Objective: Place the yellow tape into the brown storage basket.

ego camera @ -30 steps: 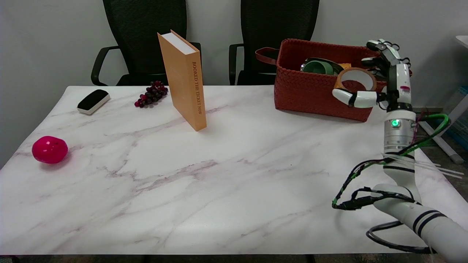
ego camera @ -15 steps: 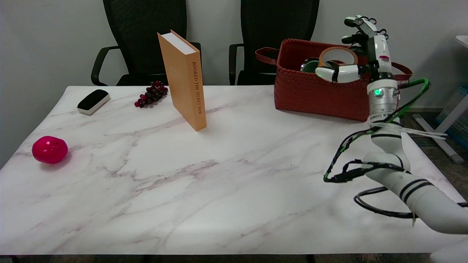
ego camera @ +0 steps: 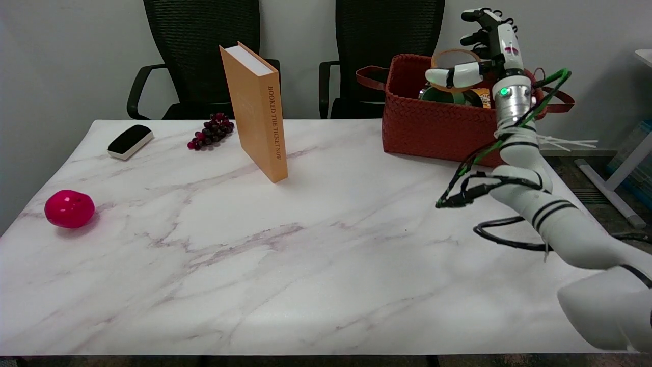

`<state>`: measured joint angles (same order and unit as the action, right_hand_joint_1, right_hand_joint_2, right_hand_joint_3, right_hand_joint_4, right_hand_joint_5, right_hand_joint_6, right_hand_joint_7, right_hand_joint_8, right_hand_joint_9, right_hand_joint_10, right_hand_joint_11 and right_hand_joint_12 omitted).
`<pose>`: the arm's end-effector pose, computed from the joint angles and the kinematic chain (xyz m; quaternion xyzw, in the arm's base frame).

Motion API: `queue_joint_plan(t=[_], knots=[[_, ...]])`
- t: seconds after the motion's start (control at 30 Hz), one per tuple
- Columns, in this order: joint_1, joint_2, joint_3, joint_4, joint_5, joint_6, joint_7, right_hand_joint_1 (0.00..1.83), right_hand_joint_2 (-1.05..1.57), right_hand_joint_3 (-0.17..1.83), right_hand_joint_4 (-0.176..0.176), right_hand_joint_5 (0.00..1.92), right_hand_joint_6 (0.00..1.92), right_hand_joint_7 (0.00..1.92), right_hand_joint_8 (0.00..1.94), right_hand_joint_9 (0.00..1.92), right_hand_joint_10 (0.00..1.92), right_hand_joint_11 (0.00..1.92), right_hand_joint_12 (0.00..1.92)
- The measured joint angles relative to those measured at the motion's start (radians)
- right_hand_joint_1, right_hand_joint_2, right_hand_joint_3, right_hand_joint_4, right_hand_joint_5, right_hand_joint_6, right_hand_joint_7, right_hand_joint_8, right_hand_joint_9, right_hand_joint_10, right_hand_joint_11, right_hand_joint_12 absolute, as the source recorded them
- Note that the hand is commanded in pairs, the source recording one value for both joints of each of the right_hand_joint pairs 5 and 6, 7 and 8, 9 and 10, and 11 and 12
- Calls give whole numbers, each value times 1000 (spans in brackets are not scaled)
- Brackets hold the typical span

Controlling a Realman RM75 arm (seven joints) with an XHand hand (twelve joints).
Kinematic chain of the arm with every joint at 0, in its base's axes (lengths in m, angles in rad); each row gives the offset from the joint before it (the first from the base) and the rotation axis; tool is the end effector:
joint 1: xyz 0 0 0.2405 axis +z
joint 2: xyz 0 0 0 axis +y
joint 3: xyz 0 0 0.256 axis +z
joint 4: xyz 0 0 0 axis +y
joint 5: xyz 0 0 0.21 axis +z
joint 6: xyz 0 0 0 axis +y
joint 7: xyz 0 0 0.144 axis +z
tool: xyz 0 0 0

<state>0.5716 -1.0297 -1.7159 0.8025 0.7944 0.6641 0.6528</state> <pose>-0.1519 -0.4330 0.4846 0.5509 -0.0531 0.4844 0.6775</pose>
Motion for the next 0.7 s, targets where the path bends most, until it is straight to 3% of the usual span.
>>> queue_joint_plan(t=[0.33, 0.7], knots=[[196, -24, -25, -200, -3, -82, -58, 1376, 235, 684, 0, 484, 484, 270, 270, 709, 709, 1761, 1761], [304, -8, -33, -332, 52, -132, -89, 1367, 277, 675, 0, 492, 492, 284, 284, 715, 715, 1802, 1802]])
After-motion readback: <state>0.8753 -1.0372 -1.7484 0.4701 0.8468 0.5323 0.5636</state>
